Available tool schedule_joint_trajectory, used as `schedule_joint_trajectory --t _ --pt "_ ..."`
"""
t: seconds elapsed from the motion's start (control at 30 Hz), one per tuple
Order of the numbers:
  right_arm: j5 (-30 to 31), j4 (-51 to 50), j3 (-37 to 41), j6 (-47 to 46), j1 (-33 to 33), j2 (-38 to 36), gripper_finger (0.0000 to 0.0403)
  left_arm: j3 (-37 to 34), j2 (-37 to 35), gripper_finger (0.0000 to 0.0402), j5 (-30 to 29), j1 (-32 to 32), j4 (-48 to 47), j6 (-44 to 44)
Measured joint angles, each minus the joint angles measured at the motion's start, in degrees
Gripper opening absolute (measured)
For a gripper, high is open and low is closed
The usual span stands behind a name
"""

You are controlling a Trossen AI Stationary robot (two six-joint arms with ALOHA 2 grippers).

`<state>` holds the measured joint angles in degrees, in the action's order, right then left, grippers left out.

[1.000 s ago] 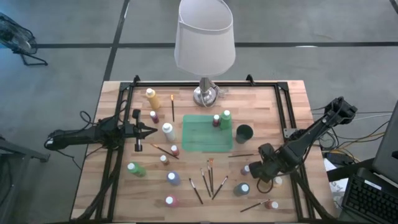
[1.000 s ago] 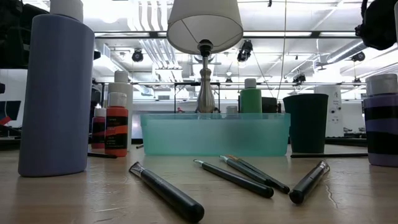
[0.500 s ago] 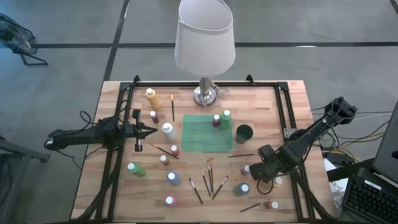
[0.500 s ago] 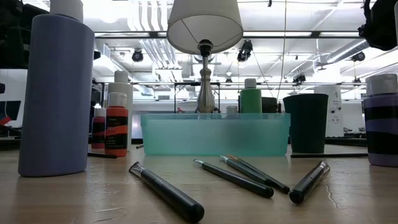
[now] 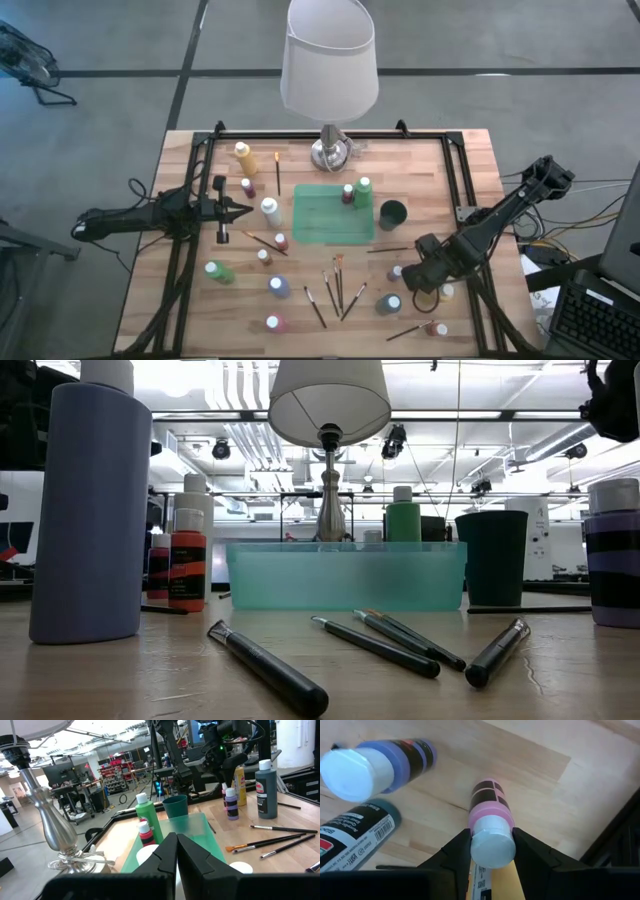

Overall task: Pick & Place Paint Supplies
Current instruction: Put the pink paint bottle into the green bin

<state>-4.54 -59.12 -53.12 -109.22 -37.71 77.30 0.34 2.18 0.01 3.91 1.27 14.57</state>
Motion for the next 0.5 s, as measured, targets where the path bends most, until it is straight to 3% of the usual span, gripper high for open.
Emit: schedule_joint_trajectory --t 0.5 --pt "0.1 -0.11 -0.03 -0.05 0.0 0.02 0.0122 0.0 0.02 0.0016 0.0 -0.01 -0.01 0.0"
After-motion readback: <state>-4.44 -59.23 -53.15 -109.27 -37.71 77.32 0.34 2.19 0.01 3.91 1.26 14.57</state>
